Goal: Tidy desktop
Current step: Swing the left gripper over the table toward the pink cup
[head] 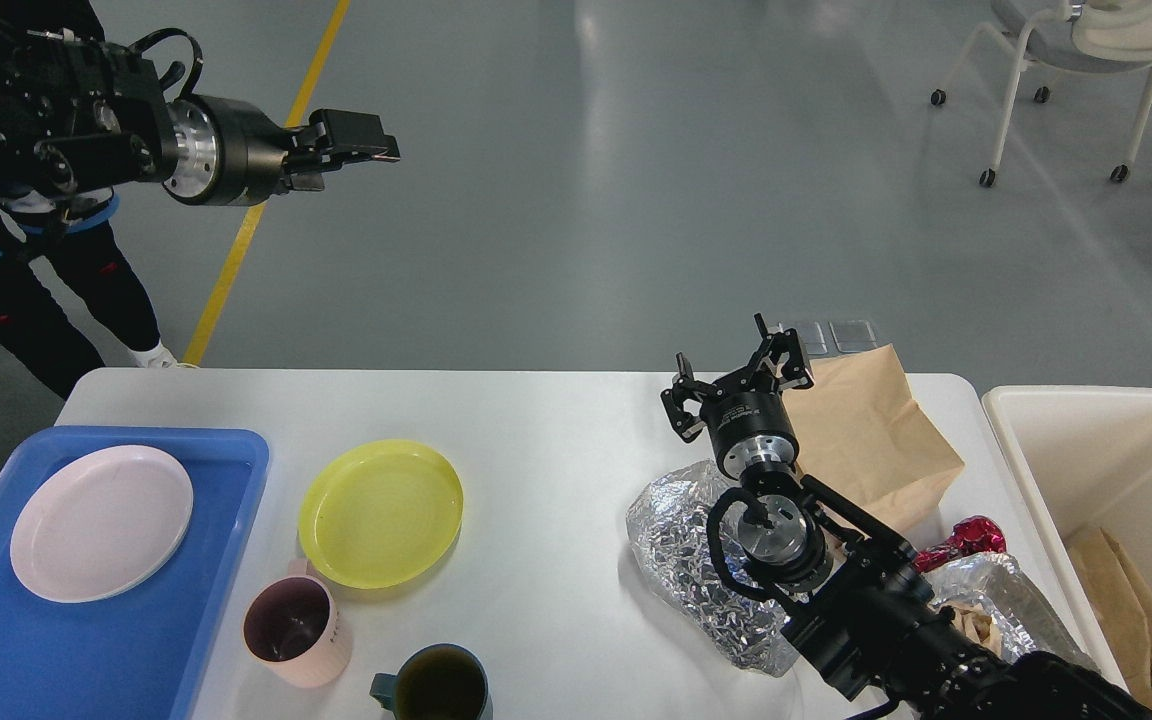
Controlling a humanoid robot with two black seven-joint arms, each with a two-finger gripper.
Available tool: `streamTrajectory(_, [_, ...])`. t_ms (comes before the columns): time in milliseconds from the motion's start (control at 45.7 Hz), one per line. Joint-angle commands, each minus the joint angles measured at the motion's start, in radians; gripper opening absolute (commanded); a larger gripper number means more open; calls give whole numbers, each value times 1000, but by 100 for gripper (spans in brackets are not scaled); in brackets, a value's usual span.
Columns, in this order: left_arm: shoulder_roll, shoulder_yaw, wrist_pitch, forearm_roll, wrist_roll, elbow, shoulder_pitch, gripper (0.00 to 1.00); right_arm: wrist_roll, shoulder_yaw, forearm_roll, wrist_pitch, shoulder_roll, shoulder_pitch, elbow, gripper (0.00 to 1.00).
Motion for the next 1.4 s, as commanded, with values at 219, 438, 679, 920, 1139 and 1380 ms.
streamTrajectory(219, [-235, -11, -247, 0, 0, -38, -31, 97, 0, 0, 0, 0, 0, 0, 0, 100])
streamTrajectory(438, [-238, 1, -254, 0, 0, -50, -64, 97, 0, 0, 0, 0, 0, 0, 0, 100])
streamTrajectory(679, [-234, 9, -254, 0, 0, -52, -66, 97, 0, 0, 0, 0, 0, 0, 0, 100])
streamTrajectory(920, [-208, 22, -254, 0, 0, -59, -95, 97, 0, 0, 0, 2, 0, 2, 2, 100])
streamTrajectory(1139, [-160, 16, -283, 0, -3, -113, -149, 97, 0, 0, 0, 0, 0, 0, 2, 100])
streamTrajectory(1380, [-159, 7, -310, 2, -1, -128, -129, 97, 0, 0, 0, 0, 0, 2, 2, 100])
